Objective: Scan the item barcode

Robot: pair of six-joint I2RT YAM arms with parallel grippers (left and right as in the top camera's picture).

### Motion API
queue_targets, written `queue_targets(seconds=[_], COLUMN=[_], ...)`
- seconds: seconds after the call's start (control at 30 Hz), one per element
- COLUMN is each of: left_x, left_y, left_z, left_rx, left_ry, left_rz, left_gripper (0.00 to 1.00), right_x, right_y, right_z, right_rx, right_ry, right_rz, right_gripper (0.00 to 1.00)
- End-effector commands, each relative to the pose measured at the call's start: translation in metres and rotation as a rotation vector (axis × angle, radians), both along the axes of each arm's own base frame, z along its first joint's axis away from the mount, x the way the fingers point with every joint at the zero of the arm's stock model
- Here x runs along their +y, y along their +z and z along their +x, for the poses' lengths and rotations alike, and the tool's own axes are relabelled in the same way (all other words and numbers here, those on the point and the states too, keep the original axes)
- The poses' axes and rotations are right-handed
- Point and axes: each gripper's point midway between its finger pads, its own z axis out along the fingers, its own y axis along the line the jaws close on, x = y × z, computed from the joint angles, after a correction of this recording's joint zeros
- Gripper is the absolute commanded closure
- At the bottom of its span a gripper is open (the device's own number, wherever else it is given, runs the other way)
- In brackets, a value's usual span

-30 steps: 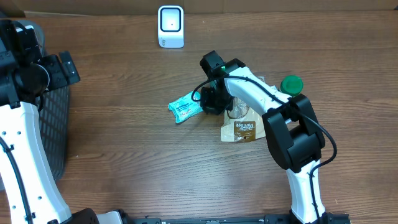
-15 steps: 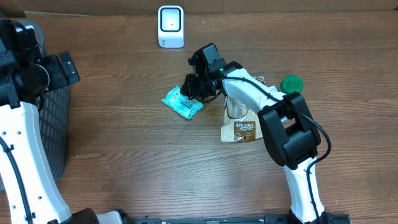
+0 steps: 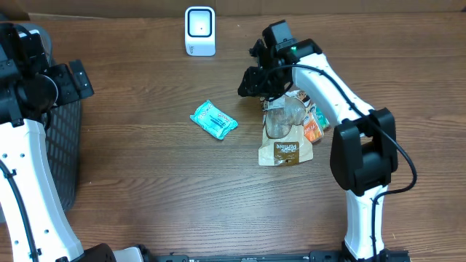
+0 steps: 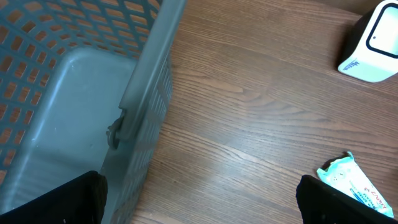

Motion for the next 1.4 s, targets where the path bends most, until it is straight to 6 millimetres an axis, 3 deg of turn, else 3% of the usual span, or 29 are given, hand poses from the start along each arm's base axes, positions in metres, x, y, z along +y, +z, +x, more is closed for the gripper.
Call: queue_targets(seconds=[0.0, 0.07, 0.37, 0.97, 1.37], left_x=[0.0, 0.001, 0.001, 0.001, 0.001], left_y=[0.007, 0.007, 0.007, 0.007, 0.007], left_z=[0.002, 0.002, 0.002, 0.002, 0.002], left_rx=[-0.014, -0.014, -0.014, -0.014, -0.014], left_ry=[-0.018, -0.018, -0.018, -0.018, -0.018], left_rz=[0.02, 0.02, 0.02, 0.02, 0.02], left_gripper=[0.0, 0.0, 0.01, 0.0, 0.01], right_x=[0.013, 0.019, 0.022, 0.03, 0.05], right_y=[0.006, -0.001, -0.023, -0.028, -0.061], right_z=[-0.012, -0.016, -0.02, -0.02, -0.045], right_rx=[-0.046, -0.05, -0.007, 0.009, 0.142], right_ry=[0.103, 0.139, 0.148, 0.15, 0.18], right_rz=[-0.007, -0.023, -0.037, 0.006, 0.055], right_gripper=[0.52, 0.48, 0.47, 0.48, 0.51])
